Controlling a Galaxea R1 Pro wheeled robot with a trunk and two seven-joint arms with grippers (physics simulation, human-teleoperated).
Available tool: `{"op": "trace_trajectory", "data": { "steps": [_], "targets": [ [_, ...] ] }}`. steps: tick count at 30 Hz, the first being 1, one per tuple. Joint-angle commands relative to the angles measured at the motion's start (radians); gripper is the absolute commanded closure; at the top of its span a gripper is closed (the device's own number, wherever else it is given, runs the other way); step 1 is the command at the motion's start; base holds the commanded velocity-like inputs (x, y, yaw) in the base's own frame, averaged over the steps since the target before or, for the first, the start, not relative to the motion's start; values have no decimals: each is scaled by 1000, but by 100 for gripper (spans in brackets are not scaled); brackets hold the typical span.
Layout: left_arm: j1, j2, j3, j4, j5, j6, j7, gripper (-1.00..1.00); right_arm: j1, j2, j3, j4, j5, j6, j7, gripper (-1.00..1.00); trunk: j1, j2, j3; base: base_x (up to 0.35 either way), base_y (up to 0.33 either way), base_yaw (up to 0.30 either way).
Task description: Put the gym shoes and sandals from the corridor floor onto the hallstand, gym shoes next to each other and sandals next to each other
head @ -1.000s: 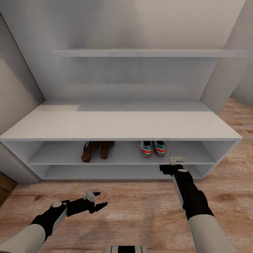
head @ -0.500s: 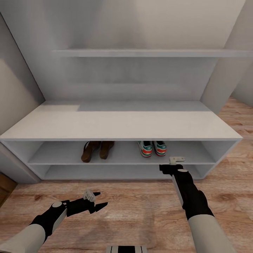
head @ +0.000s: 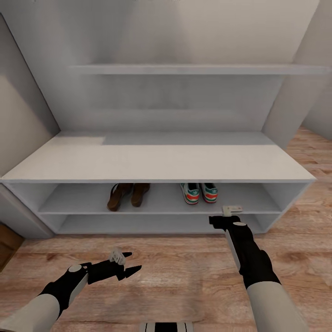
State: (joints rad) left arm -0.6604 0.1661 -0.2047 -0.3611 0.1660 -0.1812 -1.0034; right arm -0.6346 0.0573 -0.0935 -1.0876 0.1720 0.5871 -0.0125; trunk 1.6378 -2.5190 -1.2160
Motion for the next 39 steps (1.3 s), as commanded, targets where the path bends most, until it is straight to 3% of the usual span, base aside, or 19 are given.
{"op": "trace_trajectory", "data": {
  "steps": [1,25,39],
  "targets": [
    [-1,1,-8,0,9,-4,0,-100,0,1,-2,-1,7,5,2,-100,-1,0,-1,-224,0,0],
    [-1,1,-7,-1,9,-4,0,-100,-1,1,-2,-1,9,5,-3,-100,-1,0,-1,-316,0,0],
    [-1,1,-7,-1,9,-4,0,-100,-1,1,-2,0,8,5,-4,-100,-1,0,4,-50,0,0]
  ]
}}
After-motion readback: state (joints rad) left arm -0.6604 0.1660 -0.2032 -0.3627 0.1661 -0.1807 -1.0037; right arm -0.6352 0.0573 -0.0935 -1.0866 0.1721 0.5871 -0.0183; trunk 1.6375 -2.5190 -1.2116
